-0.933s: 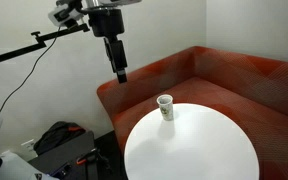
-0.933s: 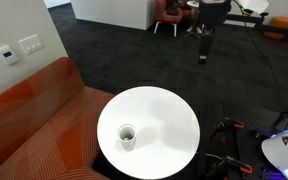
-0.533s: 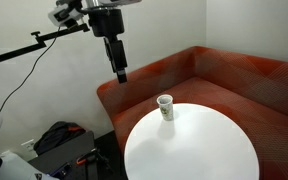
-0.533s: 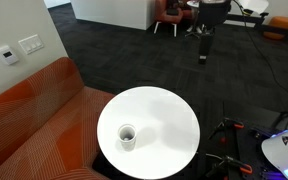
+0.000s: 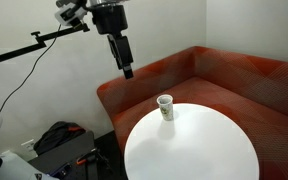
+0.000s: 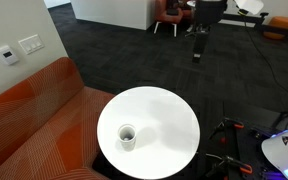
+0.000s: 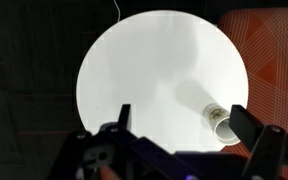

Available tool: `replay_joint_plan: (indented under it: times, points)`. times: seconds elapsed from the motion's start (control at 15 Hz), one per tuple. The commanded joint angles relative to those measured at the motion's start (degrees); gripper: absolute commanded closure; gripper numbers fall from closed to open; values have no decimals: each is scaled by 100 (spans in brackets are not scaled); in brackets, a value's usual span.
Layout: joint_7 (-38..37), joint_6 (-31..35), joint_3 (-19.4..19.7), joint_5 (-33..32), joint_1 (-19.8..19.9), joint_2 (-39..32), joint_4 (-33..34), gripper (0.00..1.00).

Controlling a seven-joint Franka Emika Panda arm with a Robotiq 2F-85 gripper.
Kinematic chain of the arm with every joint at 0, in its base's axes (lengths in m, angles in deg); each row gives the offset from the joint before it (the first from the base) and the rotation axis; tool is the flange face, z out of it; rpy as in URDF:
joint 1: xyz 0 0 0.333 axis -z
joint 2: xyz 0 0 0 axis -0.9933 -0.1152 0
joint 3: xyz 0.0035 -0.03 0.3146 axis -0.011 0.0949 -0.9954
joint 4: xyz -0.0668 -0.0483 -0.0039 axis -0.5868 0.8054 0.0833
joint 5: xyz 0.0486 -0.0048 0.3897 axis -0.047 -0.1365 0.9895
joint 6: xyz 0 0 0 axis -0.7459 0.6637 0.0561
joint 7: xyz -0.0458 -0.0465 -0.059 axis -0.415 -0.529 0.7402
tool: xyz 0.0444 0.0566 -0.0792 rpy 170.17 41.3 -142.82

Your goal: Take the blue marker out of the white cup

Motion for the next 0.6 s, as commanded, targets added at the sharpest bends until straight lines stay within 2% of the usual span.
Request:
replay_joint_plan:
  times: [0.0,0.33,0.53]
  points:
    - [-124,511,-52,-46,-32,-371,258,0]
    - [485,1665,61,349,-86,-957,422,0]
    - [1321,2199,166,1043,-84,-1300,530,0]
